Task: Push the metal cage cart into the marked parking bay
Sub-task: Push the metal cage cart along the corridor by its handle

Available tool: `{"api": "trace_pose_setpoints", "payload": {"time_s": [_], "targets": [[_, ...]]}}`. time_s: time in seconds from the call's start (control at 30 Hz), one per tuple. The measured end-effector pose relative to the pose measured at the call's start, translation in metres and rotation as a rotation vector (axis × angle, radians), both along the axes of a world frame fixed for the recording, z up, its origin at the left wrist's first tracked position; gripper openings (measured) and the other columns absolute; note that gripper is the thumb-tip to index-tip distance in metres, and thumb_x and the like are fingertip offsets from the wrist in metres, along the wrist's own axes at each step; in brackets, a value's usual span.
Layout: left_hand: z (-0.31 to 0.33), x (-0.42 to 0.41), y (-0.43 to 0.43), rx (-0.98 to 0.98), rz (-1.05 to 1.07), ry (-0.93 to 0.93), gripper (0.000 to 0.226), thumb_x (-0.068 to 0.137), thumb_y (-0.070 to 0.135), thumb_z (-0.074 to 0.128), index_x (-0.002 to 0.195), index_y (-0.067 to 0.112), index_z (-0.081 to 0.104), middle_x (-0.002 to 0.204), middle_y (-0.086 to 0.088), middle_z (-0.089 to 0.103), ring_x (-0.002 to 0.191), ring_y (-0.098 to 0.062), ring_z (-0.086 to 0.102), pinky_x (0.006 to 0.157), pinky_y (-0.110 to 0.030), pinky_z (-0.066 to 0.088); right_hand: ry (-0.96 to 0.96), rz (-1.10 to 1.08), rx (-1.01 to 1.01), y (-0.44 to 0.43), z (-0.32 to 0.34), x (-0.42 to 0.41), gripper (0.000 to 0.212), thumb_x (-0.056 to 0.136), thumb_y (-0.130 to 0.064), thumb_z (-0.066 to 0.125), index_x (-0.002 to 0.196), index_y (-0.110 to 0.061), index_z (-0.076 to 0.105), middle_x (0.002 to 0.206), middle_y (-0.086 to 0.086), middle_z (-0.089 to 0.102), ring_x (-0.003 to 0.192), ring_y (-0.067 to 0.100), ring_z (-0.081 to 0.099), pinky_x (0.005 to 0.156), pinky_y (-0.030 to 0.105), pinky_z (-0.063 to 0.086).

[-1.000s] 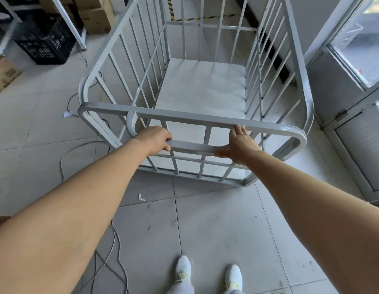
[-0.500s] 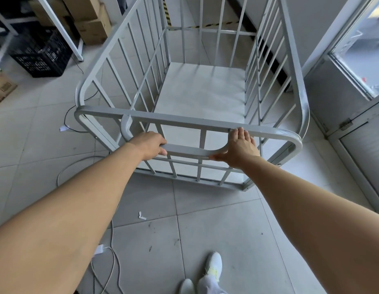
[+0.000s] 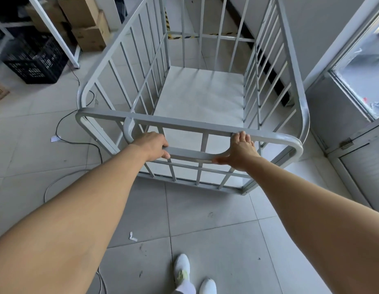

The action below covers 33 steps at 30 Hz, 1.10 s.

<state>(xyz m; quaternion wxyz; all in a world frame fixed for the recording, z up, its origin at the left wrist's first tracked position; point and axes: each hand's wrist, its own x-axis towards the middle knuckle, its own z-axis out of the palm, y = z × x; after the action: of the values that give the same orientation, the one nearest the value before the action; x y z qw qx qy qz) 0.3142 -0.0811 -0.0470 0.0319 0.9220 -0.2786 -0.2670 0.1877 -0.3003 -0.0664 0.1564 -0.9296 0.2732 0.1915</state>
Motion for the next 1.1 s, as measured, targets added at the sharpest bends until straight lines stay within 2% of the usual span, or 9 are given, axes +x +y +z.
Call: {"api": "trace_pose_setpoints", "payload": {"time_s": [0.07, 0.17, 0.33, 0.47, 0.57, 0.73, 0.83, 0.97, 1.1], "targets": [[-0.001, 0.01, -0.013, 0.008, -0.021, -0.023, 0.026, 0.083, 0.037, 0.071, 0.081, 0.012, 0.067, 0.094, -0.011, 0.071, 0.085, -0.028, 0.062, 0.072, -0.03, 0.044, -0.001, 0.001, -0.005, -0.014, -0.002, 0.009, 0.127, 0.07, -0.067, 0.067, 0.154, -0.002, -0.001, 0.163, 0.015, -0.003, 0.151, 0.031, -0.003, 0.124, 0.041, 0.006], [-0.001, 0.022, -0.035, 0.008, -0.036, -0.035, 0.023, 0.084, 0.038, 0.071, 0.084, 0.015, 0.069, 0.096, -0.01, 0.072, 0.093, -0.029, 0.064, 0.075, -0.031, 0.046, -0.003, 0.012, -0.01, -0.039, -0.001, 0.025, 0.126, 0.069, -0.067, 0.068, 0.155, -0.003, 0.001, 0.162, 0.014, 0.0, 0.151, 0.03, 0.0, 0.124, 0.041, 0.007], [0.0, 0.041, -0.07, 0.016, -0.047, -0.041, 0.02, 0.082, 0.039, 0.072, 0.078, 0.027, 0.057, 0.098, -0.01, 0.072, 0.095, -0.029, 0.065, 0.079, -0.033, 0.049, -0.007, 0.016, -0.011, -0.074, -0.003, 0.047, 0.128, 0.067, -0.068, 0.068, 0.155, -0.003, 0.001, 0.162, 0.014, 0.001, 0.151, 0.031, 0.0, 0.123, 0.042, 0.006], [0.001, 0.055, -0.1, 0.017, -0.002, -0.02, 0.021, 0.081, 0.037, 0.074, 0.078, 0.018, 0.064, 0.097, -0.012, 0.072, 0.091, -0.03, 0.064, 0.073, -0.03, 0.046, -0.037, 0.033, 0.016, -0.104, -0.006, 0.06, 0.127, 0.069, -0.067, 0.068, 0.155, -0.004, -0.001, 0.163, 0.014, -0.004, 0.151, 0.031, -0.005, 0.122, 0.041, 0.002], [0.005, 0.063, -0.127, 0.01, 0.073, 0.02, 0.026, 0.08, 0.031, 0.076, 0.087, 0.006, 0.073, 0.097, -0.014, 0.072, 0.083, -0.027, 0.061, 0.07, -0.028, 0.043, -0.054, 0.072, 0.021, -0.133, -0.009, 0.07, 0.125, 0.071, -0.068, 0.066, 0.155, -0.004, -0.002, 0.162, 0.015, -0.007, 0.151, 0.031, -0.006, 0.124, 0.041, 0.003], [0.005, 0.076, -0.177, -0.014, 0.142, 0.028, 0.028, 0.077, 0.029, 0.078, 0.1, 0.013, 0.078, 0.096, -0.006, 0.072, 0.087, -0.024, 0.063, 0.071, -0.024, 0.041, -0.071, 0.147, 0.029, -0.192, -0.01, 0.086, 0.122, 0.075, -0.066, 0.063, 0.154, -0.003, -0.004, 0.162, 0.016, -0.011, 0.15, 0.032, -0.008, 0.123, 0.04, 0.0], [0.004, 0.08, -0.214, -0.049, 0.172, 0.034, 0.032, 0.08, 0.027, 0.077, 0.108, 0.013, 0.076, 0.109, -0.006, 0.071, 0.094, -0.025, 0.062, 0.076, -0.023, 0.041, -0.075, 0.171, 0.028, -0.233, -0.01, 0.097, 0.122, 0.075, -0.066, 0.063, 0.154, -0.003, -0.004, 0.162, 0.016, -0.011, 0.15, 0.032, -0.009, 0.123, 0.04, 0.0], [0.001, 0.091, -0.259, -0.072, 0.173, 0.013, 0.034, 0.08, 0.033, 0.076, 0.109, 0.016, 0.075, 0.112, -0.006, 0.071, 0.103, -0.027, 0.063, 0.082, -0.027, 0.045, -0.087, 0.185, 0.028, -0.283, -0.011, 0.116, 0.123, 0.071, -0.067, 0.066, 0.155, -0.005, 0.0, 0.162, 0.013, -0.006, 0.151, 0.032, -0.005, 0.123, 0.041, 0.003], [-0.001, 0.112, -0.302, -0.074, 0.138, 0.026, 0.035, 0.077, 0.037, 0.078, 0.105, 0.017, 0.076, 0.103, -0.006, 0.073, 0.095, -0.027, 0.064, 0.074, -0.025, 0.044, -0.105, 0.208, 0.01, -0.332, -0.01, 0.137, 0.122, 0.067, -0.069, 0.068, 0.154, -0.007, 0.008, 0.161, 0.012, 0.006, 0.149, 0.031, 0.007, 0.123, 0.043, 0.012]]}}
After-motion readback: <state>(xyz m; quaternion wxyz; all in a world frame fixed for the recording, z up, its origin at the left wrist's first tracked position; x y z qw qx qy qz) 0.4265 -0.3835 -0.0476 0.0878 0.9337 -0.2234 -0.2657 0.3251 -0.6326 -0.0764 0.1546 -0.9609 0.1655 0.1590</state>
